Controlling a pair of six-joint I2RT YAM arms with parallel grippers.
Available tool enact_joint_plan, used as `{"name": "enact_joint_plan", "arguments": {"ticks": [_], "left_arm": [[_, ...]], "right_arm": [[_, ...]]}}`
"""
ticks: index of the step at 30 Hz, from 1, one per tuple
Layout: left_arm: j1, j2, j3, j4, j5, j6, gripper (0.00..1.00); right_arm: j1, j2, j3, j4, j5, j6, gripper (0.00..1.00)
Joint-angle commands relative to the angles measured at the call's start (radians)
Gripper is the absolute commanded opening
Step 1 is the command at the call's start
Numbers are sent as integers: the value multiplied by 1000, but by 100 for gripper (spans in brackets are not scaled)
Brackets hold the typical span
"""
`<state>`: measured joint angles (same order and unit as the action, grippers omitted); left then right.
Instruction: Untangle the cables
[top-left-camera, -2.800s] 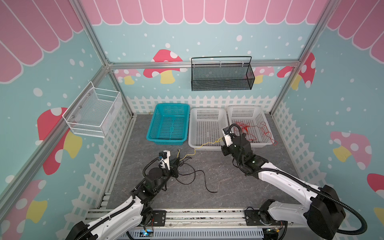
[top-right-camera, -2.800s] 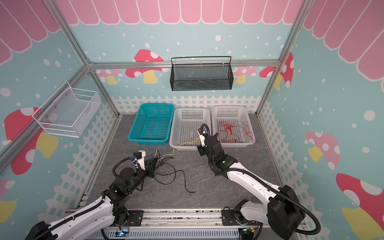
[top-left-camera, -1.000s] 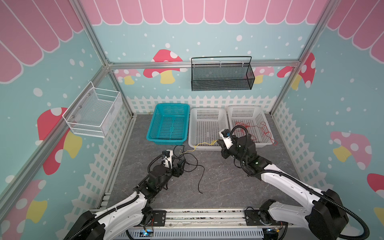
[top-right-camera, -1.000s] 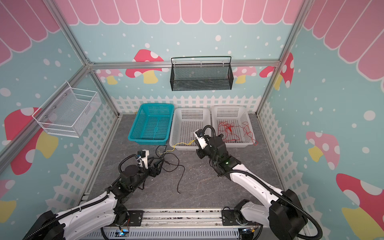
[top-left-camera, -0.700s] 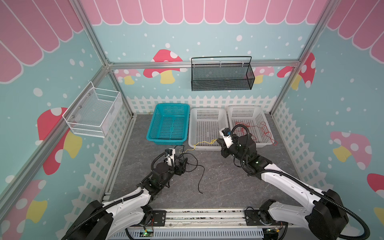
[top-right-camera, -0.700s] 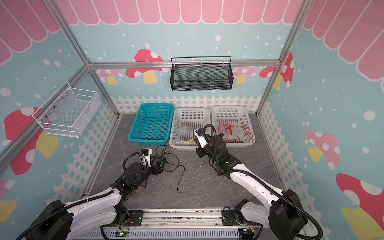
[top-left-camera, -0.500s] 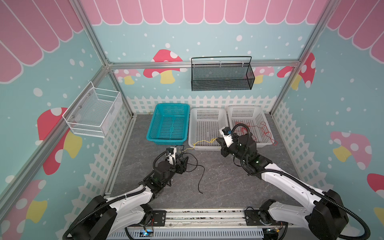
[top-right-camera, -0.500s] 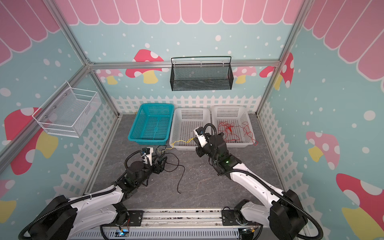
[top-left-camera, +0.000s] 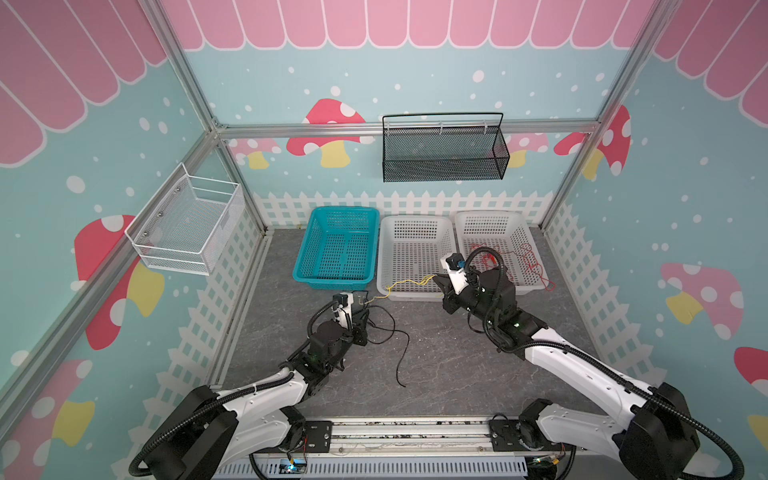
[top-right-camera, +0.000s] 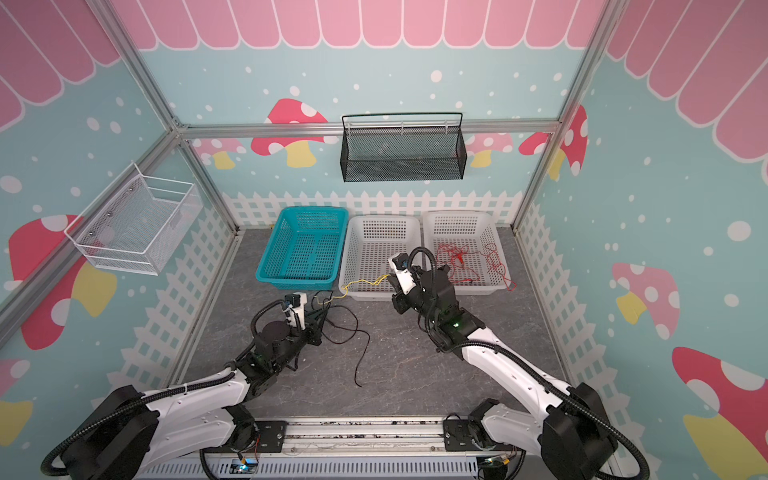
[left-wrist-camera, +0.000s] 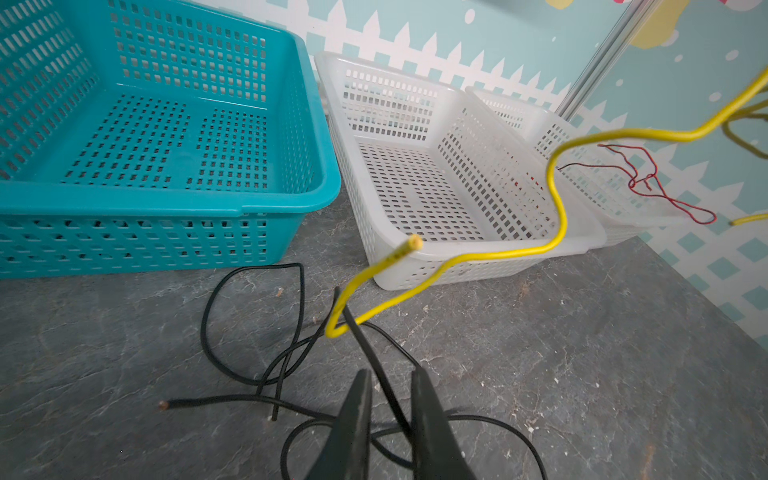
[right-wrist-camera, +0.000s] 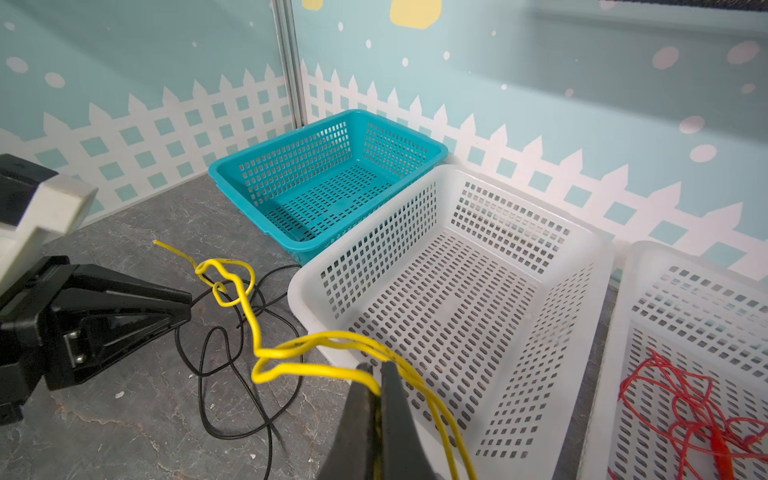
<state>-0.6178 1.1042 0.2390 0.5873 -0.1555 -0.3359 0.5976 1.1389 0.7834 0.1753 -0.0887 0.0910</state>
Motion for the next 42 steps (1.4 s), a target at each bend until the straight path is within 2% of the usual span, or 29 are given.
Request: {"name": "enact_joint_plan", "arguments": {"ticks": [1, 5, 11, 20, 28, 42], "left_arm": [[-5, 0, 21, -16, -11, -9, 12], [-4, -8, 19, -27, -16, -5, 0], [-4, -29, 16, -39, -16, 3, 0], [-5, -102, 10, -77, -6, 21, 0], [-4, -184, -13, -105, -13, 34, 0], [-5, -238, -32, -162, -92, 28, 0]], "right_arm": [[7, -30, 27, 14, -11, 8, 0], [6, -39, 27, 13, -8, 6, 0], [6, -24, 24, 6, 12, 0, 0], [7, 86, 12, -19, 39, -3, 0], [10, 149, 2, -39, 108, 1, 0], [11, 32, -66, -83, 165, -67, 0]]}}
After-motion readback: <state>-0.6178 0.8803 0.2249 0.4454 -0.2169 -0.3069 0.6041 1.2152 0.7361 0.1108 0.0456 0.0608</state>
